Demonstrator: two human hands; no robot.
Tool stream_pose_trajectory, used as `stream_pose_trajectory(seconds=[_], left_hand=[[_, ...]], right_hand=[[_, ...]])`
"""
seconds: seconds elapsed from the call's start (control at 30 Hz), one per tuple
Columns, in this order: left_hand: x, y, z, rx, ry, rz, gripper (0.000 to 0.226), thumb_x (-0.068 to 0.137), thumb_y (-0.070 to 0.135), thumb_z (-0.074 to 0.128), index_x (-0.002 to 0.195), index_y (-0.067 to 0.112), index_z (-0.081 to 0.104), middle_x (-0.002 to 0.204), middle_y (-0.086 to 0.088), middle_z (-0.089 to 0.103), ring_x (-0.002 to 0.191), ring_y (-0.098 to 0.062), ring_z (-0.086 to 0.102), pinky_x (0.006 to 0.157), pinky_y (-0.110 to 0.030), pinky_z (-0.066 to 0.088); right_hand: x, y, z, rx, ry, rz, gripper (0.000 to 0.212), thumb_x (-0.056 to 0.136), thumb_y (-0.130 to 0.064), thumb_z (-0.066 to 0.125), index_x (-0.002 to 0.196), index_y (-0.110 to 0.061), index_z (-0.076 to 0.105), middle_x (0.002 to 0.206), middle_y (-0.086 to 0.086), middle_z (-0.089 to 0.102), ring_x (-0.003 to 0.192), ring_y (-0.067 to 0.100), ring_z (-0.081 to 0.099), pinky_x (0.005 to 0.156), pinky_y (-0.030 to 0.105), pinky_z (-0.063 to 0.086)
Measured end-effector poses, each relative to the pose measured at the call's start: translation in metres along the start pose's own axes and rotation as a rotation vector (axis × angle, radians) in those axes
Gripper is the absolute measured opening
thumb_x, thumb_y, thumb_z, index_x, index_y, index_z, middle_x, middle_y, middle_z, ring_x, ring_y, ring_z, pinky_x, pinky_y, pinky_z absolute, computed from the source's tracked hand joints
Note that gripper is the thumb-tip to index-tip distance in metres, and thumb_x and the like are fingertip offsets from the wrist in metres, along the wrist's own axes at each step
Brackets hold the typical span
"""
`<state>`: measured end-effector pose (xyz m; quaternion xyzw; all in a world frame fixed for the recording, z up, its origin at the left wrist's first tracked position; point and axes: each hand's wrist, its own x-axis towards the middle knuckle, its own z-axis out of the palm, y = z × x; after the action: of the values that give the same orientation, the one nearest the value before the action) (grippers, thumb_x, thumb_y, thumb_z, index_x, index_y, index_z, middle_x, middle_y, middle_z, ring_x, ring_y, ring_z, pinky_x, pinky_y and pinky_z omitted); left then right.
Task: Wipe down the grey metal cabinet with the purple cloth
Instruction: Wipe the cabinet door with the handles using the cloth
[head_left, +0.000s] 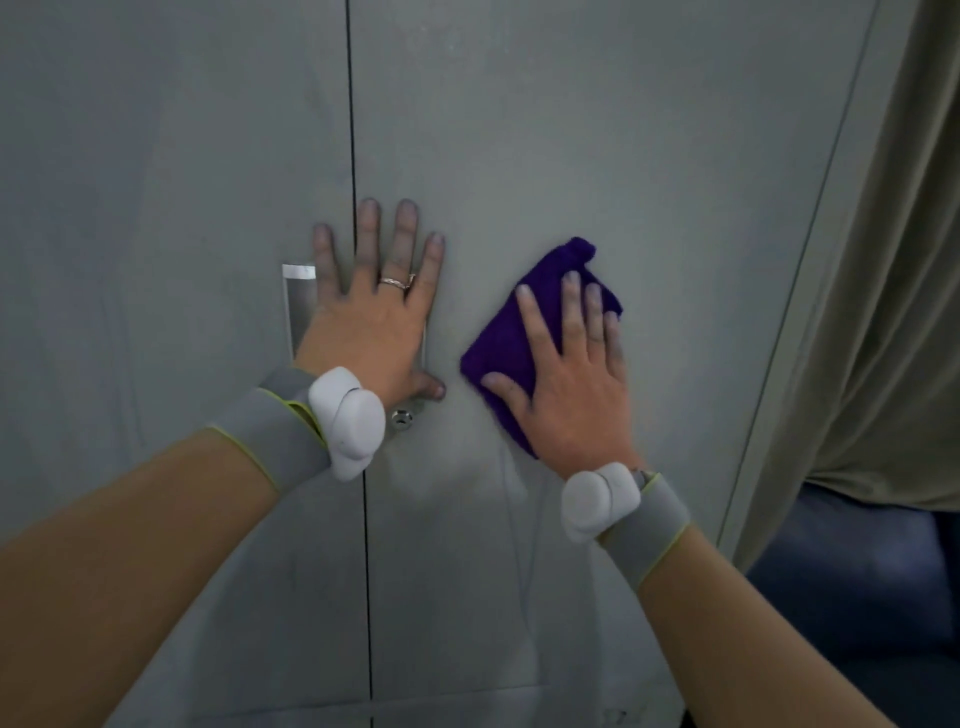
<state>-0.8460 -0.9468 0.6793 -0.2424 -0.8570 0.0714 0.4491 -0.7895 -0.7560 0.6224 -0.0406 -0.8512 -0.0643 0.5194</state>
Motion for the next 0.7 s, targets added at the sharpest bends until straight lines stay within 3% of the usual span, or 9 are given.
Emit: stream_pose_trajectory(seconds=[0.17, 0.3, 0.53, 0.7], left_hand=[[-0.023, 0.016, 0.009, 0.026, -0.07, 0.049, 0.144, 0.057, 0.077, 0.066, 0.144, 0.009, -0.026, 0.155, -0.021, -0.024, 0.142, -0.045, -0.019, 0.112, -0.062, -0.009], [-0.024, 0.019, 0.016, 0.079, -0.064, 0.057, 0.154, 0.048, 0.076, 0.072, 0.144, 0.008, -0.029, 0.153, -0.023, -0.026, 0.139, -0.049, -0.019, 0.109, -0.066, -0.007], [-0.021, 0.012, 0.029, 0.027, -0.013, 0.107, 0.155, 0.042, 0.073, 0.077, 0.148, 0.01, -0.018, 0.155, -0.021, -0.02, 0.141, -0.048, -0.016, 0.107, -0.065, -0.012], [-0.023, 0.013, 0.028, 0.032, -0.002, 0.121, 0.152, 0.046, 0.075, 0.074, 0.149, 0.009, -0.017, 0.156, -0.024, -0.019, 0.141, -0.049, -0.015, 0.11, -0.068, -0.005]], right_hand=[[-0.024, 0.068, -0.003, 0.06, -0.024, 0.218, 0.086, 0.089, -0.067, 0.039, 0.155, -0.024, 0.006, 0.161, 0.021, 0.005, 0.148, 0.038, 0.006, 0.118, 0.054, 0.017], [-0.03, 0.086, -0.002, 0.111, 0.005, 0.291, 0.087, 0.088, -0.067, 0.039, 0.154, -0.026, 0.001, 0.161, 0.021, 0.0, 0.148, 0.038, 0.002, 0.117, 0.053, 0.012], [-0.03, 0.051, 0.011, 0.143, 0.025, 0.316, 0.087, 0.09, -0.066, 0.038, 0.154, -0.021, 0.001, 0.16, 0.025, -0.004, 0.146, 0.044, -0.004, 0.118, 0.055, 0.007], [-0.041, -0.033, 0.028, 0.109, -0.016, 0.102, 0.081, 0.091, -0.062, 0.041, 0.154, -0.017, 0.014, 0.158, 0.029, 0.008, 0.145, 0.049, 0.004, 0.118, 0.057, 0.008]])
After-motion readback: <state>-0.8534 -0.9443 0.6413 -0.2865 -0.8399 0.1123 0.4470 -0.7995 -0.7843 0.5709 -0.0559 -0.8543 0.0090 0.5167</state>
